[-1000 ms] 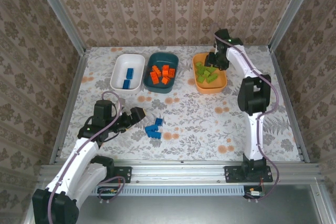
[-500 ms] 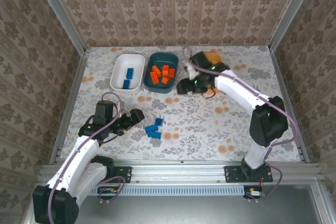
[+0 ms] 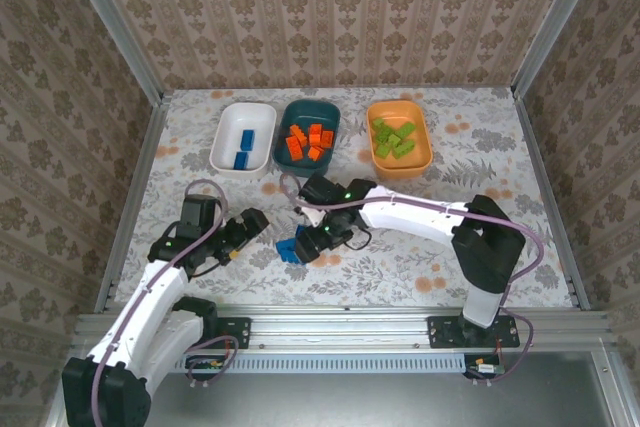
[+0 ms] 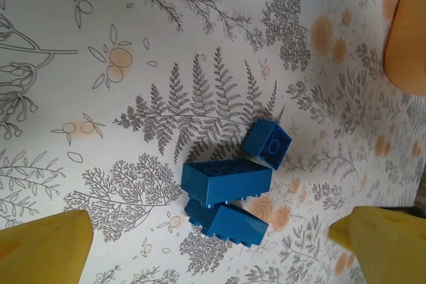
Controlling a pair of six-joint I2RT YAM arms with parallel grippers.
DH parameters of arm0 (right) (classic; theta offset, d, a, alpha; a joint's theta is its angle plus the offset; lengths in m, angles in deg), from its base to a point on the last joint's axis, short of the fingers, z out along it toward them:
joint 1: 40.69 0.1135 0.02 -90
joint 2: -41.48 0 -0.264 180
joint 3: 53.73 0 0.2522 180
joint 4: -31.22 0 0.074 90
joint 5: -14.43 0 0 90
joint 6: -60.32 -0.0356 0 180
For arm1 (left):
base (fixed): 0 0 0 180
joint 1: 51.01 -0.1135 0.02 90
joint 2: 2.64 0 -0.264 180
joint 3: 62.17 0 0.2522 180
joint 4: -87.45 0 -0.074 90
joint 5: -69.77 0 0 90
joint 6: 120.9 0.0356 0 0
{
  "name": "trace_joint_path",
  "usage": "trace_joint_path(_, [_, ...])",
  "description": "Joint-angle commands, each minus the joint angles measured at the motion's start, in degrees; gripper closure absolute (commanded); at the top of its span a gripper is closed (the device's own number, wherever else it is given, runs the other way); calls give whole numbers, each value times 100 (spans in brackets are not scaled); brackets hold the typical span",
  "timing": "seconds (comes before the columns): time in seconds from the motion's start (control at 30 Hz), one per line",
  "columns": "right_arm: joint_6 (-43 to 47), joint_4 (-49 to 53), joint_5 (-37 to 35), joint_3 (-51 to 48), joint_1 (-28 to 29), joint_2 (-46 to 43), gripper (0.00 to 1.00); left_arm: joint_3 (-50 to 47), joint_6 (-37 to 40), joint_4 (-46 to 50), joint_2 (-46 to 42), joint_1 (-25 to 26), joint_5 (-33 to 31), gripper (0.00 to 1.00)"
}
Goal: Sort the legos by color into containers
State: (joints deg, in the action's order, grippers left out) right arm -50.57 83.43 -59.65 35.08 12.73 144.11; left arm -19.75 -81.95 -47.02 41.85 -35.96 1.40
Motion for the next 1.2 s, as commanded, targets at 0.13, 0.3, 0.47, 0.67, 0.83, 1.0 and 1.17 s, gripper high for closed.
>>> trace_joint_path(0.13, [-89, -22, 28, 365, 325, 592, 26, -121, -178, 67, -173, -140, 76, 0])
trace_joint_path(0.3, [-12, 109, -194, 626, 371, 840, 27, -228, -187, 40, -286, -245, 140, 0])
trace_joint_path(0.47, [37, 128, -195, 835, 438, 1106, 28, -230, -133, 148, -385, -425, 183, 0])
trace_joint_path(0.67, [161, 277, -366, 1155, 593, 1447, 32, -254, -38, 394, -662, -779, 267, 0])
trace_joint_path(0.83, [220, 360, -566, 1313, 651, 1622, 37, -315, 33, 462, -792, -1043, 457, 0])
trace_joint_path(1.0, [226, 372, -798, 1390, 704, 1721, 46, -386, 51, 426, -793, -1185, 597, 0])
trace_joint_path(1.17, [220, 364, -913, 1426, 730, 1795, 59, -414, 59, 400, -800, -1260, 701, 0])
